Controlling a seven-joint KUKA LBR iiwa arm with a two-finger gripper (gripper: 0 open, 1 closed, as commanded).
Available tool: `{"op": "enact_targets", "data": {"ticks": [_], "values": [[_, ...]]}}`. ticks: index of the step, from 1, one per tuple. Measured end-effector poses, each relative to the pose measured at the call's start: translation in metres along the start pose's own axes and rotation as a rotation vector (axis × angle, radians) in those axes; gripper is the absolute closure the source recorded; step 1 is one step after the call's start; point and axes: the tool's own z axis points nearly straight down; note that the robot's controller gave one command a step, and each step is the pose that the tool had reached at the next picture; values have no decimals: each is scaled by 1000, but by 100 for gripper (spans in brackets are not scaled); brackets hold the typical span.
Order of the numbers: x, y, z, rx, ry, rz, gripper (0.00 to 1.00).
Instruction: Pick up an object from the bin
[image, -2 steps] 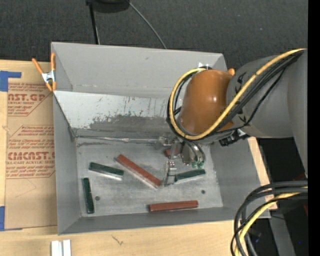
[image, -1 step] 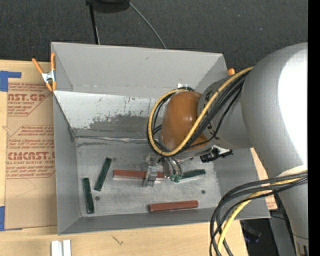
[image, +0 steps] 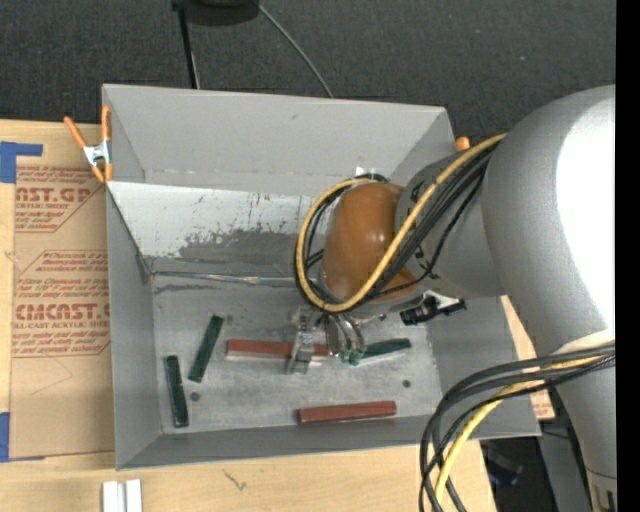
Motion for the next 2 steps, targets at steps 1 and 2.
{"op": "enact_targets", "data": {"ticks": [1,2], "values": [[9,-15,-88,1,-1,-16,100],[9,-15,-88,1,-1,-17,100]]}}
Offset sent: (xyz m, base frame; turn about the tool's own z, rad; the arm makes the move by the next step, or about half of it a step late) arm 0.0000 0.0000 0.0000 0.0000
